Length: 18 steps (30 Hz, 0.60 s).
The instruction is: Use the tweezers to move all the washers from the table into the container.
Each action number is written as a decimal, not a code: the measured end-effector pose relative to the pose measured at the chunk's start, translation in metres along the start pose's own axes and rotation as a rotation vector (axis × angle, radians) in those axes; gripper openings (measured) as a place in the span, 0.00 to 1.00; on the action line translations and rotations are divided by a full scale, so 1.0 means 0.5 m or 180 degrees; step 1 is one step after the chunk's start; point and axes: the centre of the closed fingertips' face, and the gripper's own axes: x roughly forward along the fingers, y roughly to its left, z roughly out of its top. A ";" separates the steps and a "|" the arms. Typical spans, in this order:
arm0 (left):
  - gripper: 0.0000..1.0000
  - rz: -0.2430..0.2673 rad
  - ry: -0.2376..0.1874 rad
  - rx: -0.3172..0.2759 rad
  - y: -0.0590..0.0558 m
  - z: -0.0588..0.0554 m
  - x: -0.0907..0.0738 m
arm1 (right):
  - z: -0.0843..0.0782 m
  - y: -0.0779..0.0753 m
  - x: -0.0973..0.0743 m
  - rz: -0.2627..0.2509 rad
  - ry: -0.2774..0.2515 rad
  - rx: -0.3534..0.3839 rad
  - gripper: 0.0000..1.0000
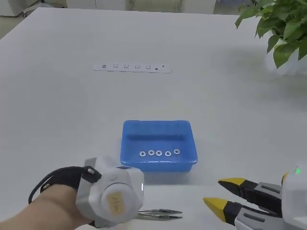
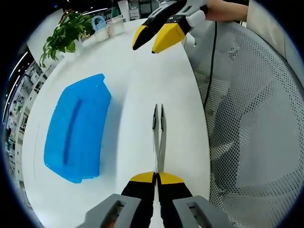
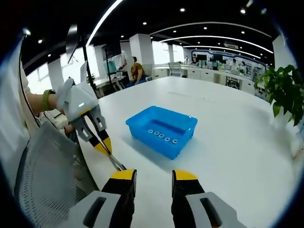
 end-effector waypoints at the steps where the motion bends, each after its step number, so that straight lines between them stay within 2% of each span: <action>1: 0.00 -0.0003 0.0010 0.0005 0.000 0.000 0.000 | 0.001 -0.003 -0.004 -0.0040 0.0015 -0.0089 0.26; 5: 0.00 -0.0012 0.0044 -0.0020 0.000 0.001 0.000 | 0.010 -0.007 -0.025 -0.0121 0.0001 -0.0173 0.28; 10: 0.03 -0.0004 0.0058 -0.0047 -0.005 0.005 0.001 | 0.022 -0.024 -0.055 -0.0261 -0.0170 -0.0126 0.28; 12: 0.05 0.0016 -0.0029 -0.0210 -0.011 0.010 0.000 | 0.022 -0.032 -0.062 -0.0312 -0.0216 -0.0088 0.28; 13: 0.06 0.0076 -0.0143 -0.0312 -0.010 0.016 -0.002 | 0.022 -0.036 -0.066 -0.0337 -0.0247 -0.0059 0.29; 16: 0.15 0.0058 -0.0453 -0.0700 -0.025 0.036 -0.013 | 0.033 -0.040 -0.072 -0.0366 -0.0360 -0.0005 0.31; 18: 0.24 0.0203 -0.0667 -0.0905 -0.016 0.050 -0.030 | 0.040 -0.040 -0.072 -0.0366 -0.0409 -0.0024 0.32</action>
